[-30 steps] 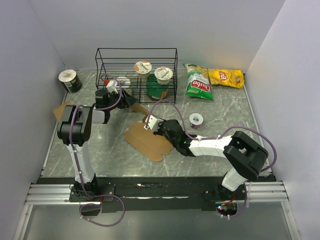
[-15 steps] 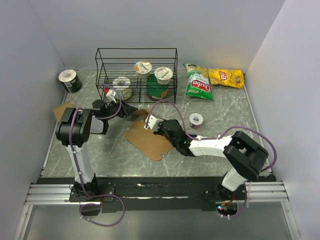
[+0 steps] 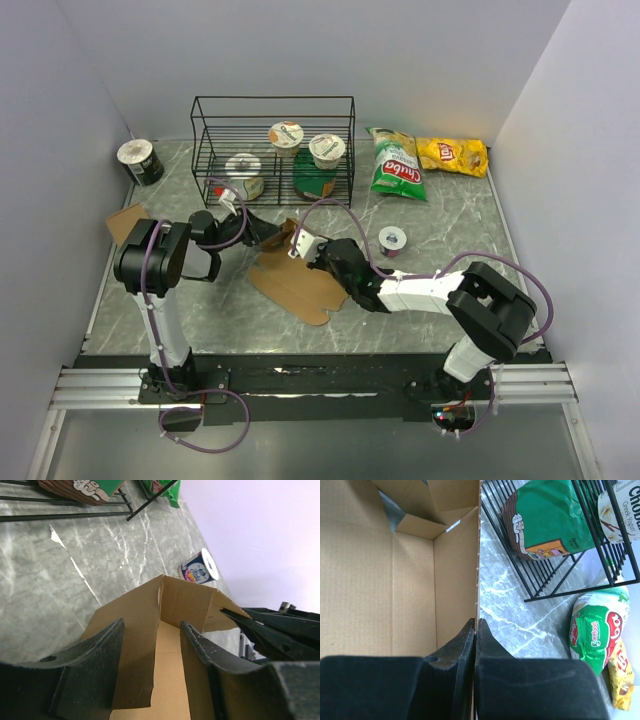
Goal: Fold the paper box
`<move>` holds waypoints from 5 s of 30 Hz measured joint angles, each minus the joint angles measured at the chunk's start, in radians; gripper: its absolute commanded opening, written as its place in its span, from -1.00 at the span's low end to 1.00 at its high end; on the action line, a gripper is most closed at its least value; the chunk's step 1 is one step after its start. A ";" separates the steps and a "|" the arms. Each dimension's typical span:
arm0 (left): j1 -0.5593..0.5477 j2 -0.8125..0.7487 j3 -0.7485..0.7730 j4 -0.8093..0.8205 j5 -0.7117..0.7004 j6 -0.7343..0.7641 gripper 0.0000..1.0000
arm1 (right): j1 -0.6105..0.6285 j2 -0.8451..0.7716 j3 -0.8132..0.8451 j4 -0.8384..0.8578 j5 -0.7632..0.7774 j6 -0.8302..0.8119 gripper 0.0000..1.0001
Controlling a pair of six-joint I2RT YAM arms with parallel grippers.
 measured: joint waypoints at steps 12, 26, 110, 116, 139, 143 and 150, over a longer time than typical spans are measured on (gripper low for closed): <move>-0.008 -0.043 -0.002 -0.011 -0.007 -0.078 0.04 | -0.002 0.008 0.014 -0.016 0.023 0.000 -1.00; -0.028 -0.129 0.094 -0.342 -0.027 0.000 0.05 | -0.002 0.010 0.014 -0.016 0.026 0.000 -1.00; -0.086 -0.130 0.027 -0.362 -0.195 -0.022 -0.10 | 0.146 0.240 -0.011 0.315 0.348 -0.446 -0.93; -0.122 -0.177 0.029 -0.438 -0.263 0.050 -0.18 | 0.150 0.240 -0.045 0.349 0.349 -0.426 -0.25; -0.194 -0.239 0.024 -0.545 -0.408 0.118 -0.28 | 0.167 -0.324 -0.106 -0.087 0.154 0.320 0.65; -0.203 -0.242 0.011 -0.529 -0.422 0.110 -0.28 | 0.158 -0.430 -0.003 -0.271 0.140 0.718 0.68; -0.217 -0.272 -0.065 -0.475 -0.454 0.062 -0.28 | 0.046 -0.493 -0.060 -0.369 -0.028 1.406 0.56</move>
